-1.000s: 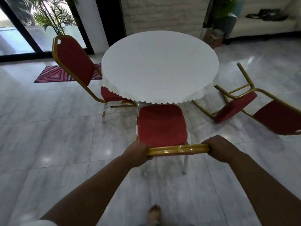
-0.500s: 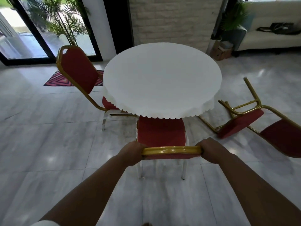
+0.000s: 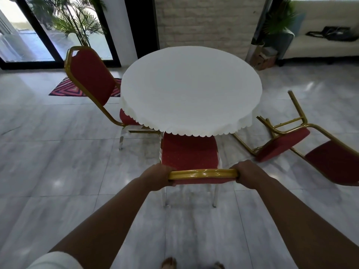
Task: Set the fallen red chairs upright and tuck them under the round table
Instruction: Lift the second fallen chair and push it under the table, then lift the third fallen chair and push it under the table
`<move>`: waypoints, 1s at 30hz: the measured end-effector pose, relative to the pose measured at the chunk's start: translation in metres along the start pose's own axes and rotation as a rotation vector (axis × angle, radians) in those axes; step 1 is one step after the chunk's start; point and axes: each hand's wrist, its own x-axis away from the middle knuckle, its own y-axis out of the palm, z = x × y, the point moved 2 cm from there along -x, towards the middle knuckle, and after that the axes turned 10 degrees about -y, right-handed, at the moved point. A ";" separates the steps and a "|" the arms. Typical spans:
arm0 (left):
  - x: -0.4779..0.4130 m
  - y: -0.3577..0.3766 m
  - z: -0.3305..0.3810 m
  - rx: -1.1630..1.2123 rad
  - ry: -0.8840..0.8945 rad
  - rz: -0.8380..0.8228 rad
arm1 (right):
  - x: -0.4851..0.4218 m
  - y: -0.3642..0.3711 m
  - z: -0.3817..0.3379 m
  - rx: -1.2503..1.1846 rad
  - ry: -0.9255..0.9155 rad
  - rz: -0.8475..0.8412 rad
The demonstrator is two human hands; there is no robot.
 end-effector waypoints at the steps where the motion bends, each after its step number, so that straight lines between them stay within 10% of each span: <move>1: -0.001 -0.001 0.000 -0.002 0.002 -0.024 | 0.001 0.000 -0.001 -0.009 0.001 0.012; 11: -0.042 -0.022 0.100 0.066 0.082 -0.059 | 0.052 0.008 0.053 -0.248 0.256 0.064; 30: -0.195 0.174 0.545 -0.286 0.363 -0.218 | 0.365 0.038 0.441 -0.281 0.744 0.067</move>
